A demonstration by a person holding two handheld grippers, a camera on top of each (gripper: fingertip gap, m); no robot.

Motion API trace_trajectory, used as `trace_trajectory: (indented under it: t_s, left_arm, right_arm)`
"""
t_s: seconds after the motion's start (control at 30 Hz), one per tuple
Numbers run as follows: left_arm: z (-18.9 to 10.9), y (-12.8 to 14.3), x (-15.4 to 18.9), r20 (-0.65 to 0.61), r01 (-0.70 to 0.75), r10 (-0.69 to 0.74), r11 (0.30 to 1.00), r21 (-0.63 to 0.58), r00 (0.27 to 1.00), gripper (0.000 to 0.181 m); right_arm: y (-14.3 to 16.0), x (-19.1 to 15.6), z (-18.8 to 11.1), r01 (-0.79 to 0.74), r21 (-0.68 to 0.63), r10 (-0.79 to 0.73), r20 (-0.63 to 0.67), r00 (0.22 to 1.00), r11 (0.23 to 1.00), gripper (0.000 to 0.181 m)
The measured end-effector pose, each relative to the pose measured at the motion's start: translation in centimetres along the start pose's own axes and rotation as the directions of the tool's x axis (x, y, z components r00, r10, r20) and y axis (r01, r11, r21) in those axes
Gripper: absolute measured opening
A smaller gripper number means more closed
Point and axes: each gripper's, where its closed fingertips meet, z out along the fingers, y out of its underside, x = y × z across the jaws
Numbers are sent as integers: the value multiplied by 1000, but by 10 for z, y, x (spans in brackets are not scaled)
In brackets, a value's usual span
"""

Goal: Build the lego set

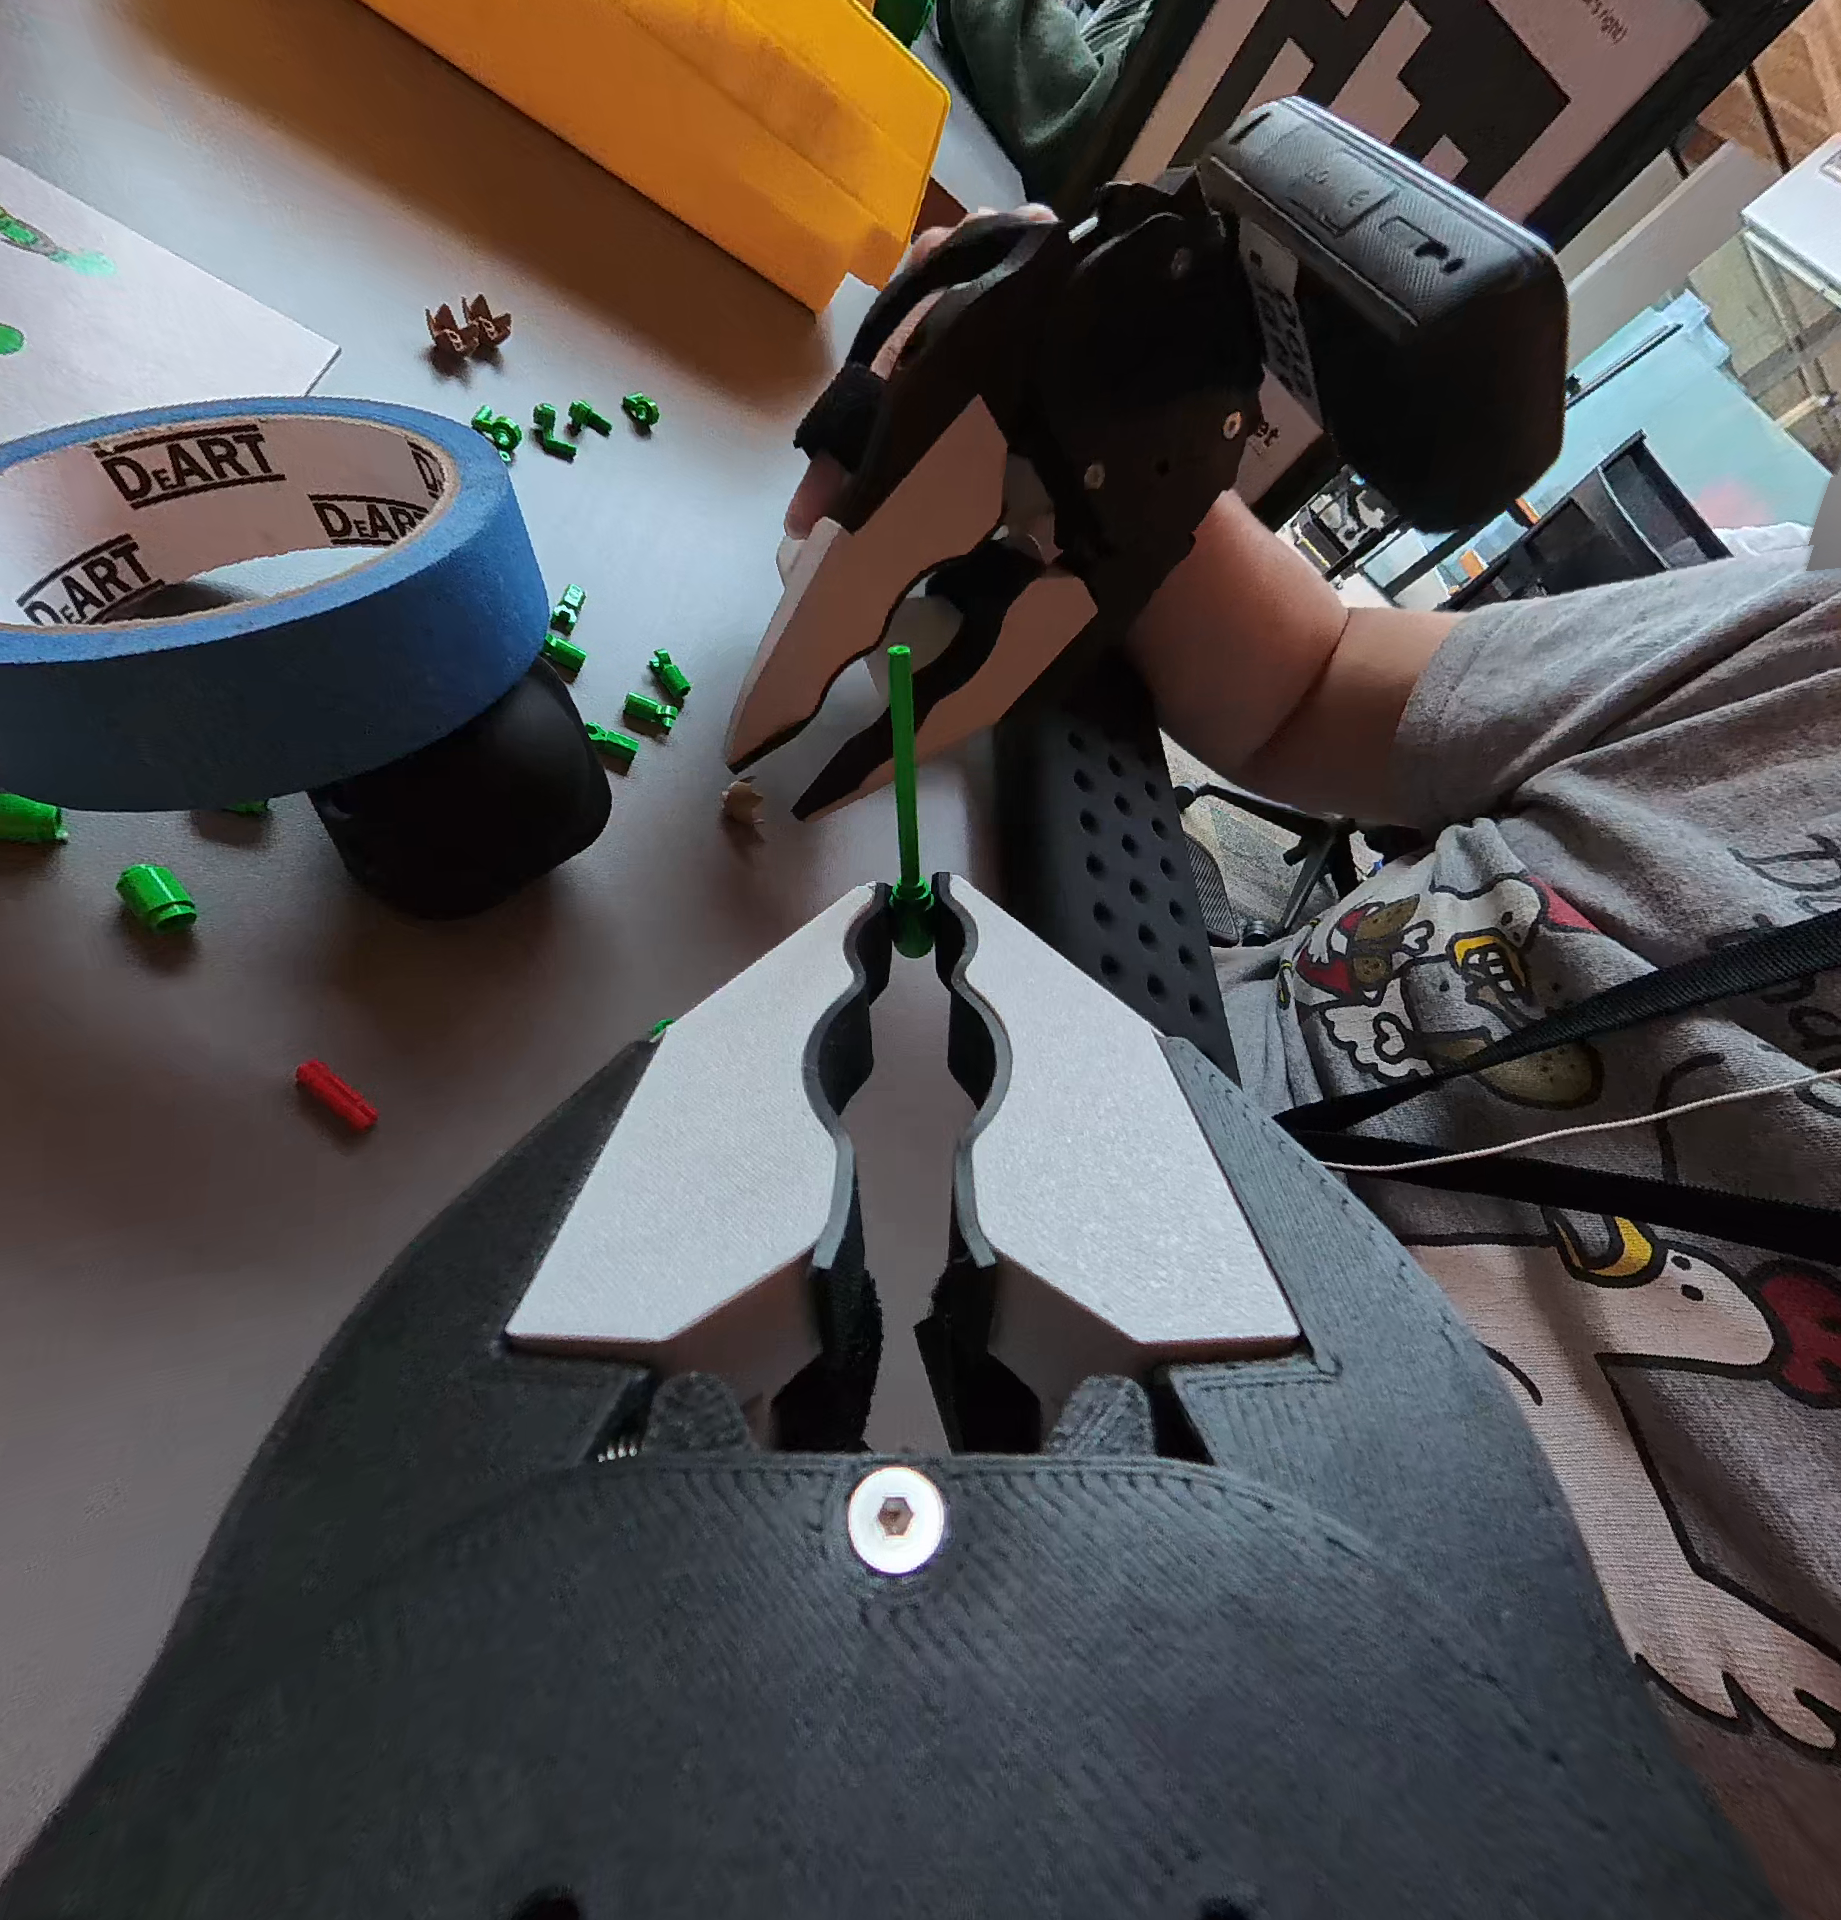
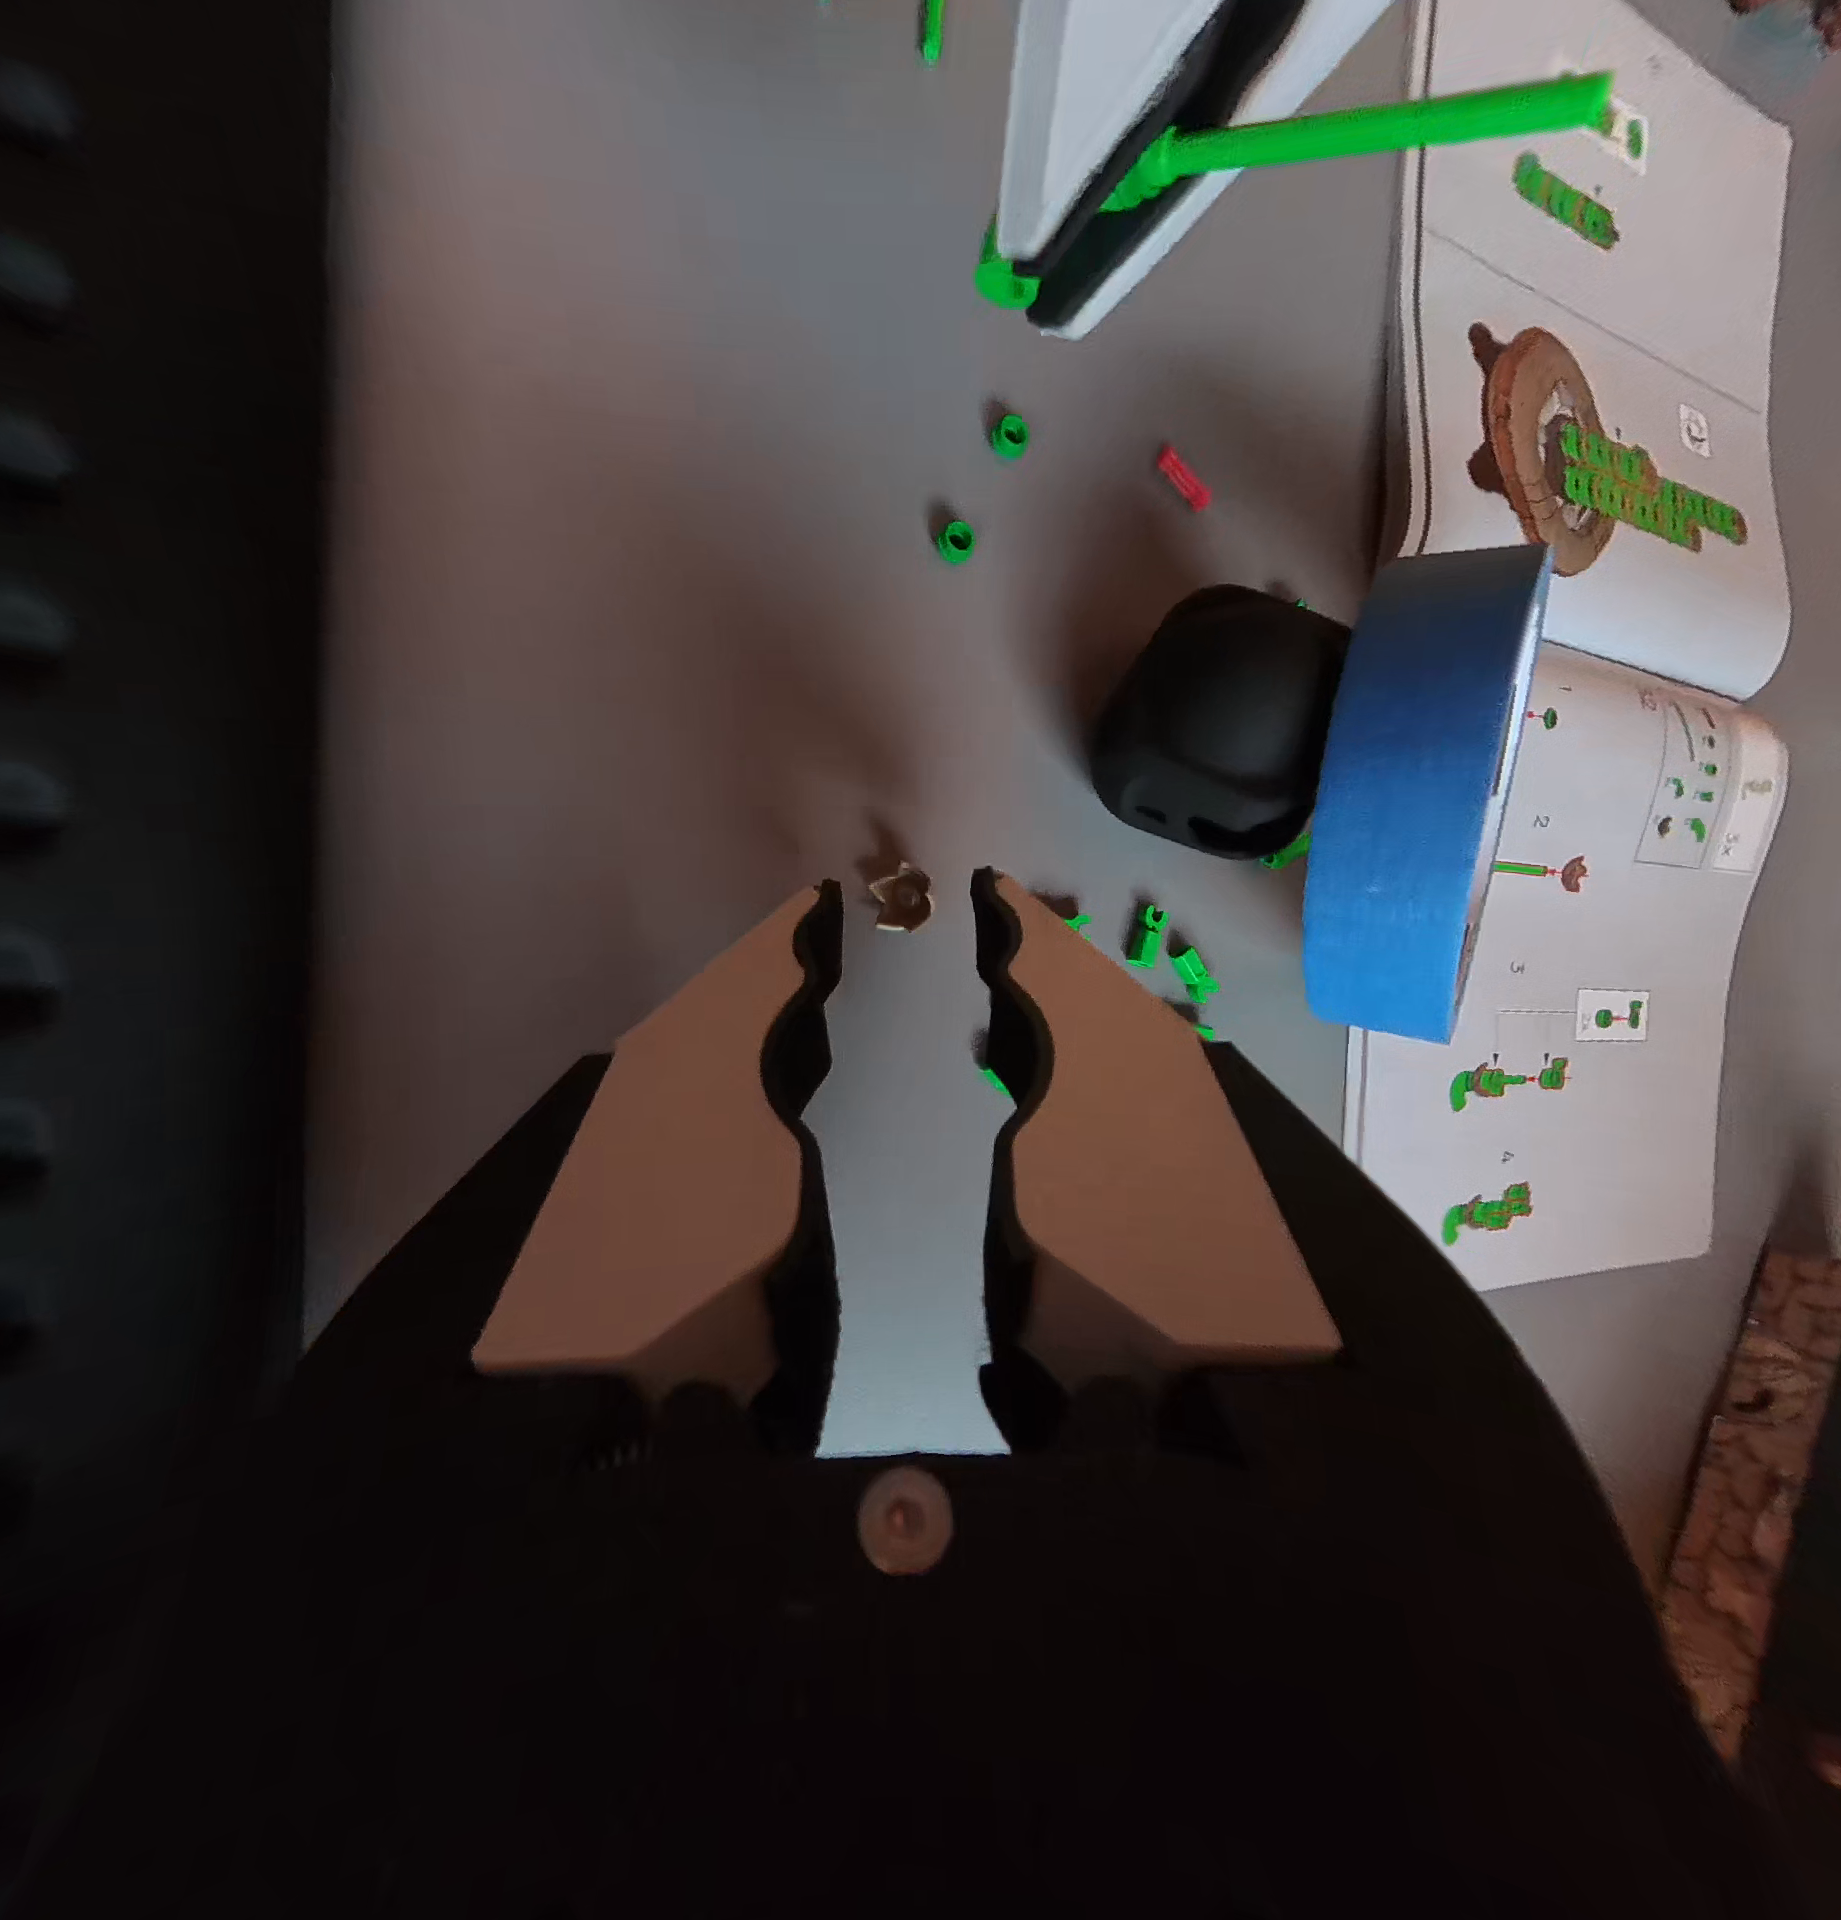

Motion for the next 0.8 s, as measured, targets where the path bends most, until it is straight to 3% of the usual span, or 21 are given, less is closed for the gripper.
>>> trace_trajectory:
  t_s: [0.13,0.47,0.8]
  left_arm:
    - [-1,0,0,2,1,-1,1000,-1,1000,6]
    - [0,1,0,-4,7,-7,1000,-7,1000,6]
    - [0,2,0,-6,12,-12,1000,-11,1000,6]
  right_arm:
    - [6,1,5,74,-91,-74,-1,997,993,21]
    - [-2,0,6,118,-64,-120,-34,992,991,16]
    - [6,3,10,28,-63,-29,-12,1000,998,12]
